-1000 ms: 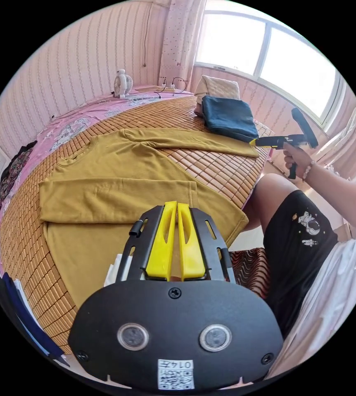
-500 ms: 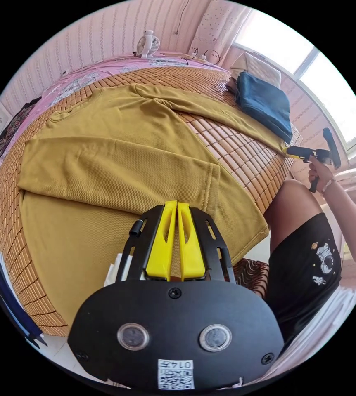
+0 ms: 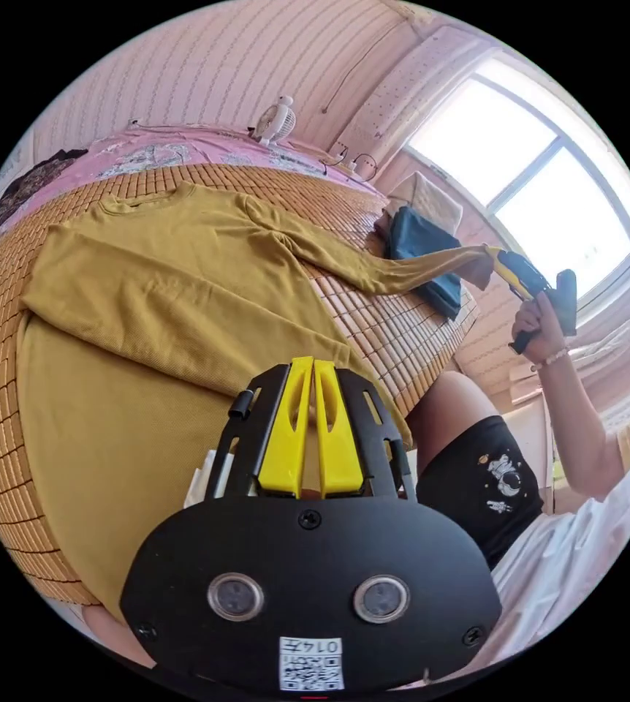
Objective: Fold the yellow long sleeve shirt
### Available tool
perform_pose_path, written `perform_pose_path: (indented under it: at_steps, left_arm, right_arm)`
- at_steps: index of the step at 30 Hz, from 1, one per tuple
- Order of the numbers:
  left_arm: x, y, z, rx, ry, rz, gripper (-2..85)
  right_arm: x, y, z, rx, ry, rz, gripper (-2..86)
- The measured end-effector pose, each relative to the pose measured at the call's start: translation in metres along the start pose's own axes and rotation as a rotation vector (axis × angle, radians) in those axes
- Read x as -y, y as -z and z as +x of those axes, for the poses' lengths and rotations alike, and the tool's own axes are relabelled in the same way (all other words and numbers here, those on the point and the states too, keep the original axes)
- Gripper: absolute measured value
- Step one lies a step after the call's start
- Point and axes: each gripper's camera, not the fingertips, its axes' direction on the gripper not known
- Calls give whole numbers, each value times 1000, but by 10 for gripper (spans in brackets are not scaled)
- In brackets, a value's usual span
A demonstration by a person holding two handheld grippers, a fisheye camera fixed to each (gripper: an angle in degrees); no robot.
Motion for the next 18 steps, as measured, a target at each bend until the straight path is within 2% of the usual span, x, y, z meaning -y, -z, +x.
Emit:
perform_pose_path:
  at_steps: [3,6,8,10,11,12,13,16,18]
  left_arm:
    - [-3,60,-10,-13,32,140,-10]
    - [-19,126,-33,24,125,256,-9]
    - [-43,175,-54,117,215,326,-7]
    - [-62,200,-68,198,289,344,-3]
    - [-73,210,-78,236,334,341,5]
    - [-77,212,-82,250,355,334,11]
    - [-83,213,-89,263,391,310,24]
    - [-83,199,-100,262,441,255,59]
    - [-73,184,-103,244,453,213,67]
  right_arm:
    - [26,-12,-90,261,239,85,17]
    - [17,-44,-207,507,550,56,24]
    - [-13,-75,-272,623,733,-44,32]
    - [-73,-136,-332,729,876,-320,62]
    - [-92,-153,-341,738,905,-407,73]
    - [-131,-187,-353,707,955,-577,87]
    - [-168,-215,-356,630,984,-709,91]
    - [-227,-249,-345,526,1023,-902,92]
    - [-237,-257,-336,504,1018,-960,92]
